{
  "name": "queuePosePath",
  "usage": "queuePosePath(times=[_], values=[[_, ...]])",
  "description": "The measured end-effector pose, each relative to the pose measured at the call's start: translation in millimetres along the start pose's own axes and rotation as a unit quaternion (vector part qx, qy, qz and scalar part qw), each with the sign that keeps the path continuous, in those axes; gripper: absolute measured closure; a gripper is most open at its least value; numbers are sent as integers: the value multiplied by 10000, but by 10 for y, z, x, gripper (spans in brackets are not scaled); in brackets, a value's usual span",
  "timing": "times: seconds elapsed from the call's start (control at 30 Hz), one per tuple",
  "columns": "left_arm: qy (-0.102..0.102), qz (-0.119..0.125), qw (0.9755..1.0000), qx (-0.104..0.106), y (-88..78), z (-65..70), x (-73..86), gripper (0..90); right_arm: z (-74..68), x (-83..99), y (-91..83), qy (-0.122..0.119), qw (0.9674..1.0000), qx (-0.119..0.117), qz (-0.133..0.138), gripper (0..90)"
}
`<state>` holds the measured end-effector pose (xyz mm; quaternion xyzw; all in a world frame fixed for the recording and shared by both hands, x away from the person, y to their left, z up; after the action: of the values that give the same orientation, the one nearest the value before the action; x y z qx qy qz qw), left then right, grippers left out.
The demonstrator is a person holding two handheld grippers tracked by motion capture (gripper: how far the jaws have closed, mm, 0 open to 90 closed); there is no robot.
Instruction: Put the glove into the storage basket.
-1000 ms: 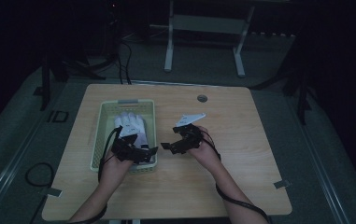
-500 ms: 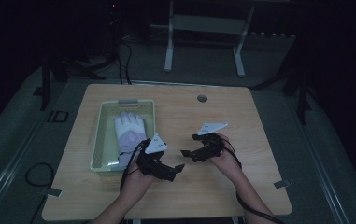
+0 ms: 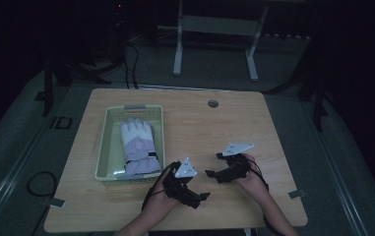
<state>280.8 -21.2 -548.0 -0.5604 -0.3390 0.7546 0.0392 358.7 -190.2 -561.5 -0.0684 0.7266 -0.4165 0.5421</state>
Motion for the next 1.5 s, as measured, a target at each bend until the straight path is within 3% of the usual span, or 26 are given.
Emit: queuePosePath(times=[0.17,0.27,0.43,0.83,0.97,1.13,1.33,1.5], values=[[3,-106,9998,185,122,60,49,3,-2,140,-48,19,10000,16,57,140],[148,-122,9993,326,209,137,81,3,3,266,-90,-84,9998,104,114,140],[20,-102,9989,463,303,156,122,3,24,419,-174,-69,9996,173,224,138],[266,-52,9981,560,423,199,208,3,72,694,-420,138,9991,347,224,140],[252,-11,9979,588,428,181,251,2,60,740,-475,95,9990,386,218,139],[271,29,9979,592,426,182,271,3,52,798,-531,82,9986,405,321,137],[457,11,9973,570,437,209,296,3,83,851,-551,60,9979,504,392,134],[467,19,9973,559,441,217,296,3,88,850,-541,97,9982,486,337,135]])
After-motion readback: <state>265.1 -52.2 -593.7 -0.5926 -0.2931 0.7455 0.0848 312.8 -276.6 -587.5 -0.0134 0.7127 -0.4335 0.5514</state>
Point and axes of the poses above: each handheld gripper's, and its own axes: y roughly forward along the jaws, x roughly out of its underside, z roughly to its right, the point moved 4 cm from there along y, roughly forward along the jaws
